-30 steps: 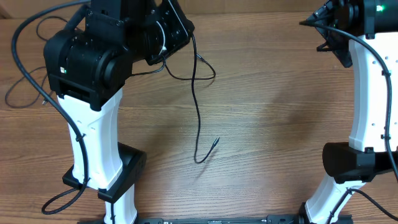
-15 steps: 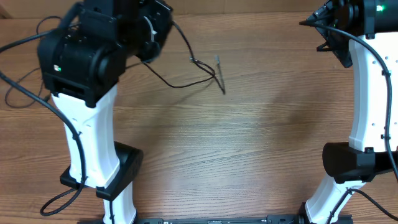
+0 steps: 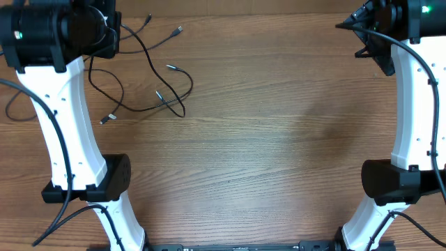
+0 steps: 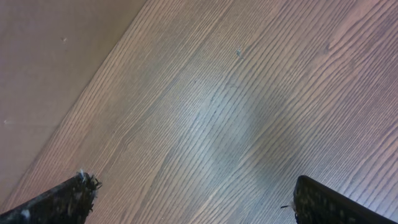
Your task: Untangle cables
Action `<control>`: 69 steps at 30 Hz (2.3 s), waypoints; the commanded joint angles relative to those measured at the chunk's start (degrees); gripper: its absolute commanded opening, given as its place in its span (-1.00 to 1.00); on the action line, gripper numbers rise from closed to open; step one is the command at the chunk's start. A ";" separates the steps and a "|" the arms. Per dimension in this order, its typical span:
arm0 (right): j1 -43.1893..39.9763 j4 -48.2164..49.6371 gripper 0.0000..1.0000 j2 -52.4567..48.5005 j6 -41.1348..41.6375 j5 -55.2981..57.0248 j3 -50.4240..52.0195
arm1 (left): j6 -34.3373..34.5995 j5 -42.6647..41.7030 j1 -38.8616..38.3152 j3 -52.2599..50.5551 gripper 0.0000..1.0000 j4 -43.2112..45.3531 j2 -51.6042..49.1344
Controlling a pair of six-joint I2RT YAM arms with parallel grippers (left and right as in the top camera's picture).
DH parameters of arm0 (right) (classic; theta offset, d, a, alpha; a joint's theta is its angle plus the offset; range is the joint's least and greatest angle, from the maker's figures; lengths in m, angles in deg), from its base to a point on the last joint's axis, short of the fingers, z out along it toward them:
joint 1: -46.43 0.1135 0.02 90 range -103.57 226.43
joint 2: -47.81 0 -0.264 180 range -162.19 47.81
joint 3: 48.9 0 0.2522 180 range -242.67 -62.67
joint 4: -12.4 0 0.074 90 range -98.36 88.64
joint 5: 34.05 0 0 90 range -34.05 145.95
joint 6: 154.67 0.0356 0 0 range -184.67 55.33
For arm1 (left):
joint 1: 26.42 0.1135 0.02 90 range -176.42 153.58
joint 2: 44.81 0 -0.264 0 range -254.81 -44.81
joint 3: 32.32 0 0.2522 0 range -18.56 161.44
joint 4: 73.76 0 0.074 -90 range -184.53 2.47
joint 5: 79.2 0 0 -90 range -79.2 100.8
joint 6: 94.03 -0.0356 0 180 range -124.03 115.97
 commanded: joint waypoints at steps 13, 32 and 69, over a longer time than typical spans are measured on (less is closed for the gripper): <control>-0.13 0.13 1.00 0.02 -0.22 0.81 -0.55 | -32.57 -5.42 -0.37 -4.66 -0.91 -0.09 9.20; -0.13 0.13 1.00 0.02 -0.22 0.81 -0.55 | -12.72 6.21 14.86 -57.46 -0.91 2.14 33.38; -0.13 0.13 1.00 0.02 -0.22 0.81 -0.55 | -58.38 19.45 47.69 -61.37 0.49 41.70 -2.19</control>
